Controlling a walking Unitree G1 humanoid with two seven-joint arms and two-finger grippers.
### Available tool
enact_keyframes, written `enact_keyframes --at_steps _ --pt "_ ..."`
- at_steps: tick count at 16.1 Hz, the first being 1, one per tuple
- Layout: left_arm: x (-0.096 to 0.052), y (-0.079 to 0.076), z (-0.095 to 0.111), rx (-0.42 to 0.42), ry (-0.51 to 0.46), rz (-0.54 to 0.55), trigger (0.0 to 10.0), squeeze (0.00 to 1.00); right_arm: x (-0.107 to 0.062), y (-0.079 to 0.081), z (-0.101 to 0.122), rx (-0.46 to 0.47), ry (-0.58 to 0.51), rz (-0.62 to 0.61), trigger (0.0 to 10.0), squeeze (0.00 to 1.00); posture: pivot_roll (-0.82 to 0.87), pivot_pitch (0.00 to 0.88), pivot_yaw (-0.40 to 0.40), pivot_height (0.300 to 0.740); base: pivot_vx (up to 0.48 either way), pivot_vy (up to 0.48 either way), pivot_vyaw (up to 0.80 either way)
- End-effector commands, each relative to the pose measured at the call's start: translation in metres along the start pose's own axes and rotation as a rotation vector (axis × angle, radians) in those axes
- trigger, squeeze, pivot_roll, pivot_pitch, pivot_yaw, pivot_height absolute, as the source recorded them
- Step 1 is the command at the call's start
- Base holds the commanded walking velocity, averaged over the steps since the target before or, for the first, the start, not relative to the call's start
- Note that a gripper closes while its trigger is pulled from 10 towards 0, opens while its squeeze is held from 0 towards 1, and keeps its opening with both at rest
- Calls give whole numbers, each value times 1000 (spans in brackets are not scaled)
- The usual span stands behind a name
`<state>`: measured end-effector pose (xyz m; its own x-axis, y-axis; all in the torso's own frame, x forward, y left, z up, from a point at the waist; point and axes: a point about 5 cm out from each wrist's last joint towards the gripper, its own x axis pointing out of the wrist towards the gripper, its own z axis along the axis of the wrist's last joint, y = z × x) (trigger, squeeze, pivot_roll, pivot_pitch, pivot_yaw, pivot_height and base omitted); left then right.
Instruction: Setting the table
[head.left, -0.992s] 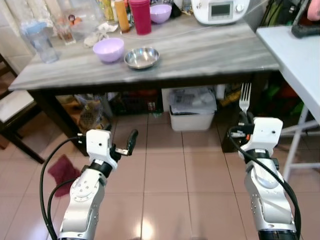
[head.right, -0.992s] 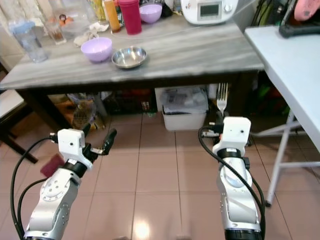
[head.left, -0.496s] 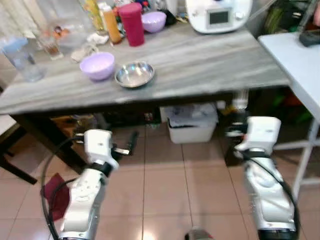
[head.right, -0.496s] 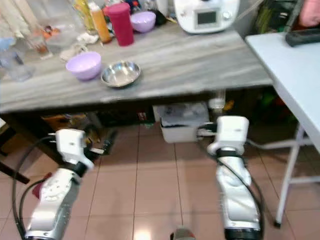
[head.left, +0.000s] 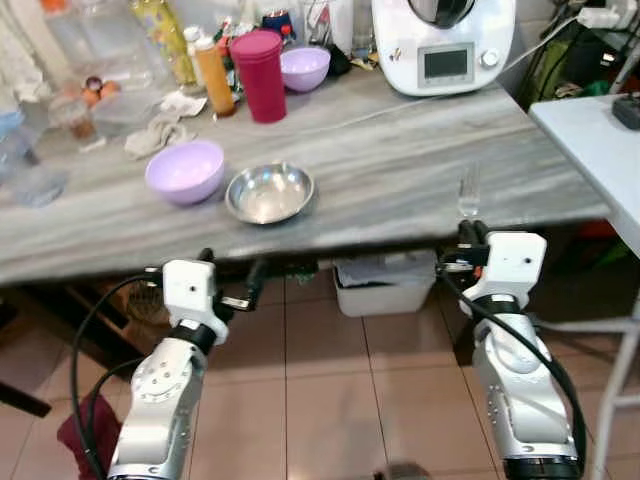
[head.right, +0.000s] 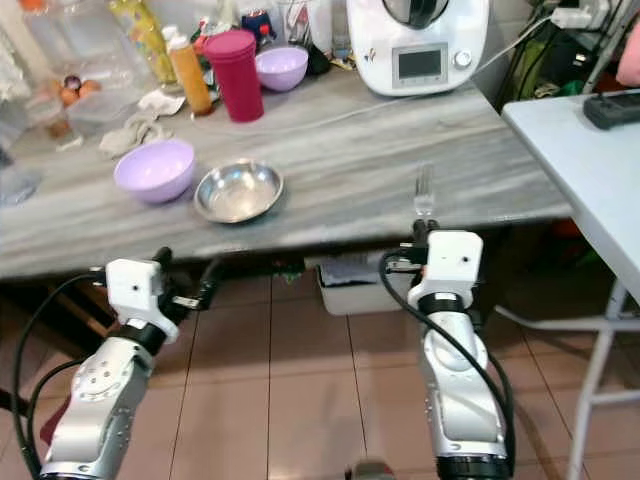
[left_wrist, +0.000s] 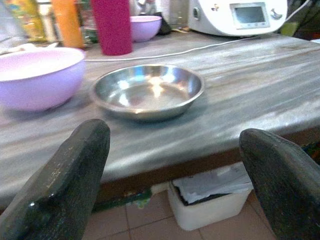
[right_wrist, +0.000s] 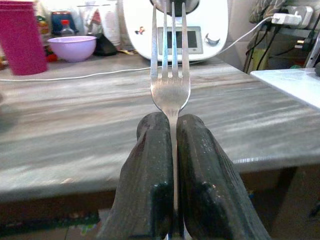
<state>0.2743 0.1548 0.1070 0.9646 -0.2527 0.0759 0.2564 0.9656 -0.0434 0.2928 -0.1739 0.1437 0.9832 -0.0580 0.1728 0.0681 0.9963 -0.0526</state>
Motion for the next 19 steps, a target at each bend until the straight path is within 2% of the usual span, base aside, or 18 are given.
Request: enact_keyframes --at_steps 1,4,8,12,14,19 --pt "1 -1 1 3 -2 -5 10000 0 1 -3 2 -1 -6 -11 10000 0 -141 117 93 740 480 0 0" --pt "2 -1 2 9 -3 6 10000 0 2 -3 2 4 -10 -6 10000 0 -142 114 92 740 417 0 0" --pt "2 2 2 21 -3 15 10000 0 3 -2 5 -1 -25 2 10000 0 -141 111 90 740 0 0 0" --pt "2 2 3 4 -11 38 10000 0 4 -1 7 -8 -35 10 10000 0 -140 113 89 740 0 0 698" --pt "0 4 1 38 8 49 10000 0 4 -1 5 -1 -27 7 10000 0 -138 112 87 740 0 0 0" --pt "-1 1 2 35 -4 16 10000 0 7 -3 6 1 -33 -7 10000 0 -134 108 83 740 0 0 0"
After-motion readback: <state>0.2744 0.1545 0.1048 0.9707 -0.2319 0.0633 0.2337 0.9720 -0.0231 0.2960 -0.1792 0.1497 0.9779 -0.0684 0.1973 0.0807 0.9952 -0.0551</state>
